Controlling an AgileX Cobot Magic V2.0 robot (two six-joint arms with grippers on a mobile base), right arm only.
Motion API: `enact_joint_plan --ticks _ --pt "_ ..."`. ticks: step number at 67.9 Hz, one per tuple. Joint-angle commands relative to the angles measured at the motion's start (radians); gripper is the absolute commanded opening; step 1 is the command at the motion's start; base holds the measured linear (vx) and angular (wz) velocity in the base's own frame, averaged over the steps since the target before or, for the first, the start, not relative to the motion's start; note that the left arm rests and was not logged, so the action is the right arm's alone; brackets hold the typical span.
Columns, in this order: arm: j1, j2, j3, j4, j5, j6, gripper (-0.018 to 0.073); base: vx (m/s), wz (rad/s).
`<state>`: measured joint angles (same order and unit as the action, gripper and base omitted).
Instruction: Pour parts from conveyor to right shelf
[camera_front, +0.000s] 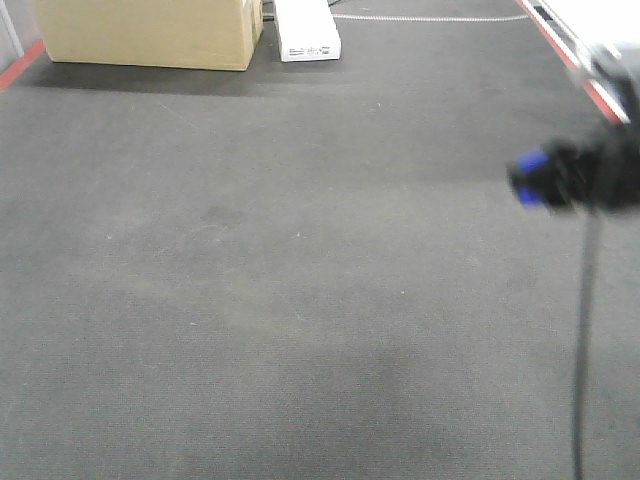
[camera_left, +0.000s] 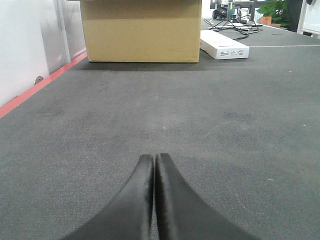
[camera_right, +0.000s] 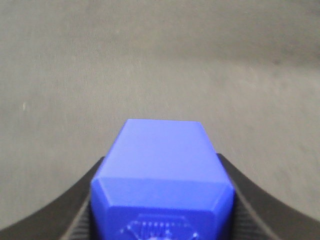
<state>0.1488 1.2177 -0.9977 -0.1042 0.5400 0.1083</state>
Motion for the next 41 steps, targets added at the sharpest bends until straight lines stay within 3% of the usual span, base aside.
enact_joint_plan --ticks 1,24,41 --pt "-0.001 -0.156 0.103 -0.020 -0.132 -0.001 -0.0006 0.00 0.00" --pt "-0.001 -0.680 0.413 -0.025 -0.210 -0.027 -0.0006 0.00 0.00" --pt "-0.001 -0.898 0.568 -0.064 -0.206 -0.026 -0.0006 0.00 0.00"
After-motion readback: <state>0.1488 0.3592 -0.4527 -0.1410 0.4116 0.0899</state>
